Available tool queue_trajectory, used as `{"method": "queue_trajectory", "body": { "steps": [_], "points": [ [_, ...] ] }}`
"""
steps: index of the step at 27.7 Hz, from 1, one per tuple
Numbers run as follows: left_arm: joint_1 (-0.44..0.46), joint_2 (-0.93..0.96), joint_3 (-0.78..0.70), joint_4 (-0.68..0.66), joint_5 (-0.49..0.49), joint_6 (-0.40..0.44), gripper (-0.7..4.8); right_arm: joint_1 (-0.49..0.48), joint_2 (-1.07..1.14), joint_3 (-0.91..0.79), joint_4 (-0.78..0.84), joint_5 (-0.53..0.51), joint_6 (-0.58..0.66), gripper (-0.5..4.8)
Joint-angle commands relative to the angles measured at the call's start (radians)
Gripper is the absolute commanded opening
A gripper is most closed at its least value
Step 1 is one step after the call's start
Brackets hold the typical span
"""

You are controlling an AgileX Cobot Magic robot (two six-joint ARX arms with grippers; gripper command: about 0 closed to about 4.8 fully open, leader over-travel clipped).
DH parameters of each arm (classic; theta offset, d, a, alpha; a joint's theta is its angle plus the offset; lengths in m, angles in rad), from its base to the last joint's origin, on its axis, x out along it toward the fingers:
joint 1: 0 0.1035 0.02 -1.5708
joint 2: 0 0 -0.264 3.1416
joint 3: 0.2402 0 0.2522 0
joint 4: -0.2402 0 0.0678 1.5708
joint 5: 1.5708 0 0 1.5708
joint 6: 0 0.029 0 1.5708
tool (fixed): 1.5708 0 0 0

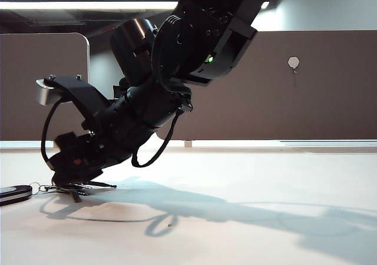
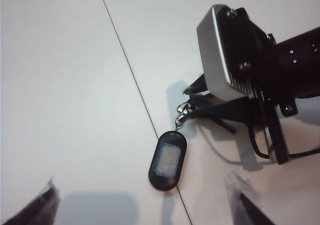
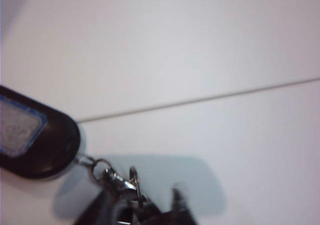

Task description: Hang the bunch of keys on the hook.

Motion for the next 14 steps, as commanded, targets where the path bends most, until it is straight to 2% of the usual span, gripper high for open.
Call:
{"method": "queue_trajectory", "body": {
  "steps": [1,5,8,9,14],
  "points": [
    [0.0,0.0,0.003,0.006,-0.003,0.0,4.79,0.004,-0.003,0.003,0.024,-0.004,-0.003,1.16],
    [-0.003,0.0,0.003,0.006,-0.002,0.0,4.79,0.004,-0.003,0.003,0.024,-0.003,-0.003,1.11],
    [-0.011,0.0,0.003,0.006,-0.003,0.0,4.79,0.004,-0.003,0.003,0.023,-0.003,-0.003,0.41],
    [-0.013,0.0,0.003,0.006,-0.003,0.001,4.79,0.004,-0.003,0.003,0.022,-0.003,-0.003,-0.03],
    [-0.013,0.001,0.003,0.006,-0.003,0.001,4.79,0.004,-0.005,0.004,0.023,-0.003,-0.003,-0.06]
  ]
}}
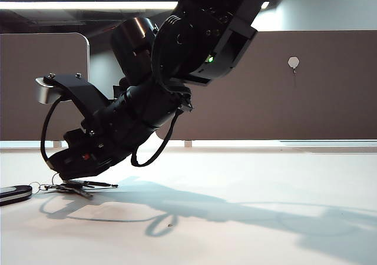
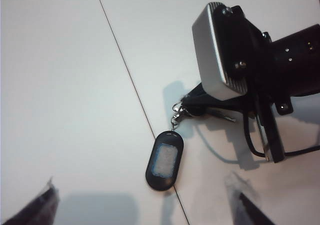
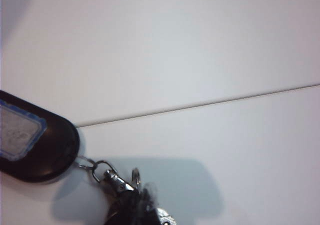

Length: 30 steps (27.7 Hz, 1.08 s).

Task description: Hang the bunch of keys on the hook.

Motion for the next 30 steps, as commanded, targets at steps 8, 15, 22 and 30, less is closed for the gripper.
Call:
{"method": "queue_trajectory", "body": {
  "steps": [8,15,22,30],
  "points": [
    [0.0,0.0,0.003,0.007,-0.002,0.0,4.79,-0.005,-0.08,0.006,0.006,0.013,0.044,-0.06],
    [0.0,0.0,0.003,0.028,-0.001,0.0,4.79,-0.033,-0.259,0.006,-0.004,0.028,0.06,-0.06],
    [0.0,0.001,0.003,0.277,0.09,-0.094,4.79,-0.174,-0.546,0.007,-0.076,0.07,0.104,-0.06],
    [-0.013,0.143,0.016,0.675,0.182,-0.278,4.79,-0.449,-0.667,0.01,-0.158,0.05,0.165,-0.06]
  ]
}}
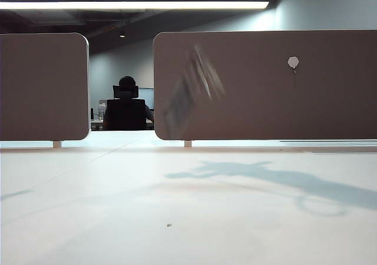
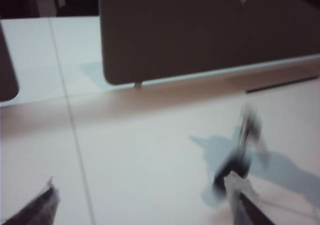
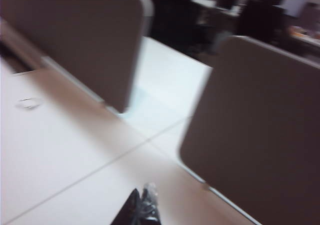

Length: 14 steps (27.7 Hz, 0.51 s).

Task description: Hang the bunch of keys on the hook.

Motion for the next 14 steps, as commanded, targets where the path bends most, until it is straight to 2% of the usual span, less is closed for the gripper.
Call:
{"method": "queue_trajectory", "body": {
  "steps": [1,3,6,9,12,14],
  "points": [
    [-0.025,0.091,0.032,0.093,0.023,-0.058,4.79,-0.1,-0.015,0.004,-0.061,-0.058,0.034,-0.06],
    [-0.048,0.146,0.062,0.078,0.017,-0.058,4.79,-0.138,-0.015,0.004,-0.143,-0.074,0.037,-0.06],
    [-0.05,0.166,0.065,0.105,0.021,-0.058,4.79,-0.141,-0.005,-0.007,-0.29,-0.077,-0.035,-0.06],
    [-0.062,0.167,0.065,0.092,0.02,-0.058,4.79,-0.141,0.027,-0.056,-0.365,-0.063,-0.008,-0.06],
    [-0.062,0.167,0.064,0.06,0.02,-0.051,4.79,-0.142,0.084,-0.168,-0.346,-0.067,-0.029,-0.06],
    [-0.062,0.167,0.064,0.03,0.016,-0.043,4.79,-0.142,0.132,-0.227,-0.32,-0.095,-0.123,-0.02]
  ]
}}
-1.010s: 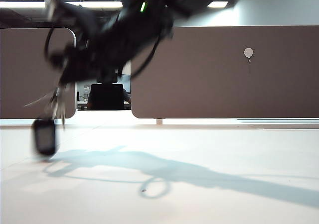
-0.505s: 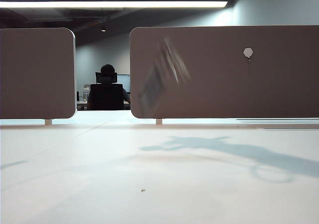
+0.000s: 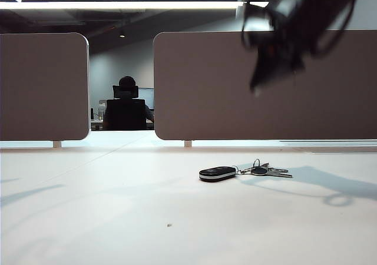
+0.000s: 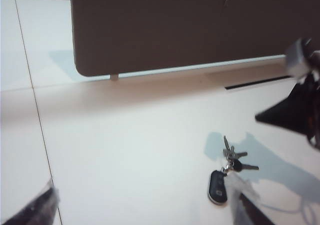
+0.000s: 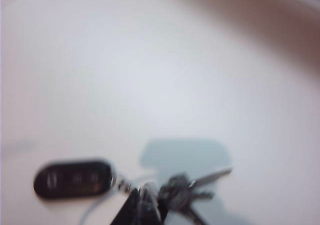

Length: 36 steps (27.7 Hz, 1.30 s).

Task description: Hang the bunch of keys on the hook.

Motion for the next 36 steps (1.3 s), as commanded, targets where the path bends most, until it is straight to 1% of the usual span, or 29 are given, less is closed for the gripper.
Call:
{"method": "queue_trajectory", "body": {
  "steps": [1,2,3,4,7,9,11,13,14,16,18,21,23,27,30,34,36],
  "points": [
    [-0.001,-0.001,0.007,-0.042,0.0,0.024,4.79,0.002,0.064,-0.059,0.045,-0.047,-0.142,0.23],
    [-0.001,0.0,0.007,-0.061,0.001,0.055,4.79,0.002,0.103,-0.067,0.044,-0.046,-0.206,1.01],
    [-0.001,0.0,0.007,-0.074,0.0,0.067,4.79,0.002,0.129,-0.067,0.045,-0.038,-0.24,1.59],
    [-0.001,0.0,0.007,-0.089,0.0,0.069,4.79,0.002,0.167,-0.067,0.056,-0.018,-0.254,1.82],
    [-0.001,0.0,0.007,-0.123,-0.001,0.088,4.79,0.002,0.237,-0.066,0.078,0.022,-0.329,1.81],
    [-0.001,0.0,0.007,-0.13,-0.001,0.094,4.79,0.002,0.26,-0.067,0.098,0.06,-0.335,1.81],
    [-0.001,0.0,0.007,-0.132,-0.001,0.094,4.79,0.002,0.264,-0.066,0.113,0.062,-0.315,1.8],
    [-0.001,0.0,0.007,-0.132,-0.02,0.094,4.79,0.002,0.264,-0.065,0.133,0.035,-0.237,1.8],
    [-0.001,0.0,0.007,-0.132,-0.021,0.094,4.79,0.002,0.264,-0.065,0.143,0.035,-0.173,1.8],
    [-0.001,0.0,0.007,-0.132,-0.021,0.094,4.79,0.002,0.264,-0.065,0.156,0.026,-0.14,1.8],
    [-0.001,0.0,0.007,-0.134,-0.02,0.094,4.79,0.002,0.264,-0.065,0.193,-0.004,-0.134,1.8],
    [-0.001,0.0,0.007,-0.144,-0.019,0.094,4.79,0.002,0.264,-0.064,0.275,-0.025,-0.024,1.8],
    [-0.001,0.0,0.007,-0.152,-0.02,0.094,4.79,0.002,0.264,-0.064,0.299,-0.044,0.042,1.8],
    [-0.001,0.0,0.007,-0.155,-0.02,0.094,4.79,0.002,0.264,-0.065,0.286,-0.04,0.075,1.81],
    [-0.001,0.0,0.007,-0.155,-0.021,0.094,4.79,0.003,0.265,-0.065,0.296,-0.006,0.104,1.81],
    [-0.001,0.0,0.007,-0.155,-0.023,0.093,4.79,0.004,0.28,-0.065,0.31,0.072,0.125,1.8],
    [-0.001,0.0,0.007,-0.155,-0.023,0.092,4.79,0.004,0.294,-0.065,0.308,0.069,0.139,1.8]
  ]
}}
